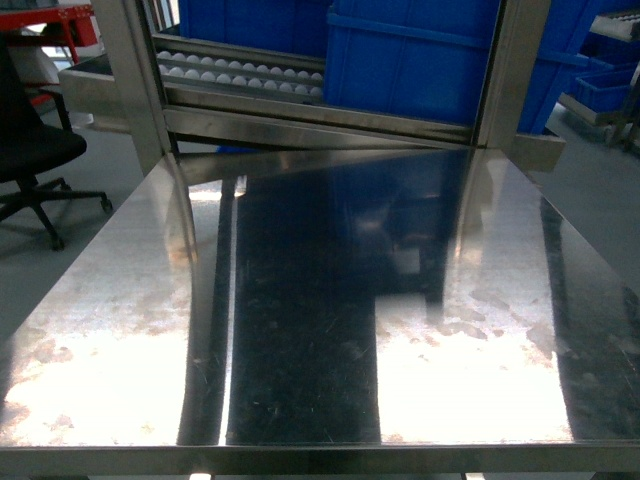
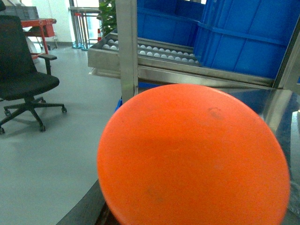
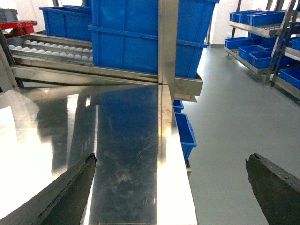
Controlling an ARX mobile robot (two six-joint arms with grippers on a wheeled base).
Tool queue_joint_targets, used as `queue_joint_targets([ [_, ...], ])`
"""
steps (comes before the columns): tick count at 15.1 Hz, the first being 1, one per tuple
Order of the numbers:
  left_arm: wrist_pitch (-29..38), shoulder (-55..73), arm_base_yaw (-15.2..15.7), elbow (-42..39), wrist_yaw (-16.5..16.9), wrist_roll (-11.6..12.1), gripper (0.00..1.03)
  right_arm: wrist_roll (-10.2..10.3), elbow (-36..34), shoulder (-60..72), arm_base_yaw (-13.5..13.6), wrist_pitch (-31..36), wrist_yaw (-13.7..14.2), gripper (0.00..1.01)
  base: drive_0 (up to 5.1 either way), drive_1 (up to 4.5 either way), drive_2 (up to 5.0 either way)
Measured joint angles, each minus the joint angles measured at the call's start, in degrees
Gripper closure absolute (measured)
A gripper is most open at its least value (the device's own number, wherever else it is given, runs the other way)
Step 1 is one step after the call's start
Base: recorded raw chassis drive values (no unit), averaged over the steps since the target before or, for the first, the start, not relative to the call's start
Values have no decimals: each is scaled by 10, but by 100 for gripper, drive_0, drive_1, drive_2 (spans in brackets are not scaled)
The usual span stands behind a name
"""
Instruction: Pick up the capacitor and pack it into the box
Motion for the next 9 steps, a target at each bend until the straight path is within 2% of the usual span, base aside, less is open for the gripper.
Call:
queue_joint_targets([
  [9, 0, 0, 0, 0, 0, 0, 58, 0, 0, 0, 0, 0, 0, 3, 0, 0, 0],
])
